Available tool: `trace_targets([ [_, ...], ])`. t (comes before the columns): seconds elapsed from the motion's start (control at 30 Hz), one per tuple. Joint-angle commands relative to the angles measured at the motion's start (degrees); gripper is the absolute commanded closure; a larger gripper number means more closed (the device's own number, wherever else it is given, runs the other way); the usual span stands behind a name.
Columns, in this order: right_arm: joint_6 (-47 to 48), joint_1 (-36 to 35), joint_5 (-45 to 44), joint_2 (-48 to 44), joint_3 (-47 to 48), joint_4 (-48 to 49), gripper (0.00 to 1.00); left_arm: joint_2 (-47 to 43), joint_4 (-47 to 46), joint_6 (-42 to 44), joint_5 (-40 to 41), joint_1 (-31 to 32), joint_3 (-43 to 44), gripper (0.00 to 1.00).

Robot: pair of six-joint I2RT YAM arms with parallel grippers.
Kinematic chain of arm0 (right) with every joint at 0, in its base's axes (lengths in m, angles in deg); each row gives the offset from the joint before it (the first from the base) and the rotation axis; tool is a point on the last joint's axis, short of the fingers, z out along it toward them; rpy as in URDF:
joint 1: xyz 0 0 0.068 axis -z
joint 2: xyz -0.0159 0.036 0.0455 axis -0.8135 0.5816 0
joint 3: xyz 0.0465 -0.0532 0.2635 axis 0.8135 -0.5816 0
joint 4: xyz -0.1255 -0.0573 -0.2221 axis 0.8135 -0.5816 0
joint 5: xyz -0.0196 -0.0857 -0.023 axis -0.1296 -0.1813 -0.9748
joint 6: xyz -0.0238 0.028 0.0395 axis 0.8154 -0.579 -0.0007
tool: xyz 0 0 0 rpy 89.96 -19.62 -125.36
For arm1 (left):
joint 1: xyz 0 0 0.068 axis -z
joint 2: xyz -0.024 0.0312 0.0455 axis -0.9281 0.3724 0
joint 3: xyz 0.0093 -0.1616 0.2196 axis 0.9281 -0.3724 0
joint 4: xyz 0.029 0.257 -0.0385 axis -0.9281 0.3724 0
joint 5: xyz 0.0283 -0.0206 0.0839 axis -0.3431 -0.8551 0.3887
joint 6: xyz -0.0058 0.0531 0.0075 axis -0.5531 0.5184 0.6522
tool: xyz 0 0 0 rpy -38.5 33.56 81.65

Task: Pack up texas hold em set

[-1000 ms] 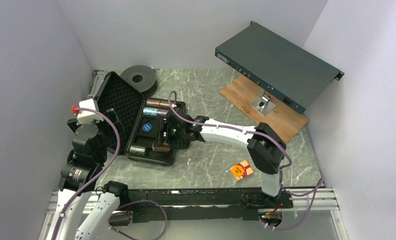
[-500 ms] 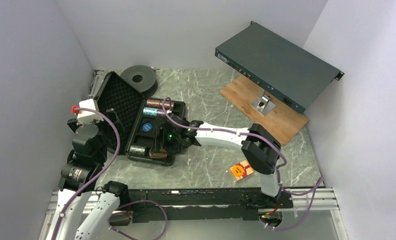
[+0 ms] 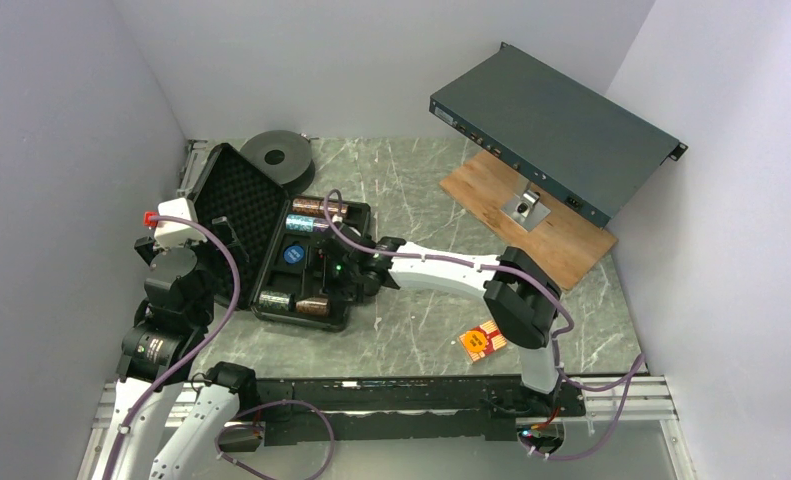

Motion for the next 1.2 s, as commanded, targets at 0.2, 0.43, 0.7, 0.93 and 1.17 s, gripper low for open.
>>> trace_targets([
  [0.2,5.01,-0.16,-2.97,-2.58,2.89,0.67,0.04,0.48,-1.95,1.00,-0.85,0.26,-0.16,0.00],
  [0.43,17.45,-0.37,-3.75,-4.82,0.96,-2.83,0.17,0.39,-2.01,1.13,-0.74,0.26,-0.16,0.00],
  [0.7,25.36,-0.40,-4.65,-7.57,-2.21,-7.27,0.53,0.26,-1.94,1.16,-0.95,0.26,-0.07,0.00],
  [0.93,25.80,-0.45,0.94,-6.69,-3.15,-3.80,0.71,0.25,-1.99,1.20,-1.06,0.26,-0.14,0.00],
  [1.17,26.36,-0.57,1.57,-4.46,-0.30,-4.03,0.84,0.26,-2.03,1.26,-1.11,0.26,-0.16,0.00],
])
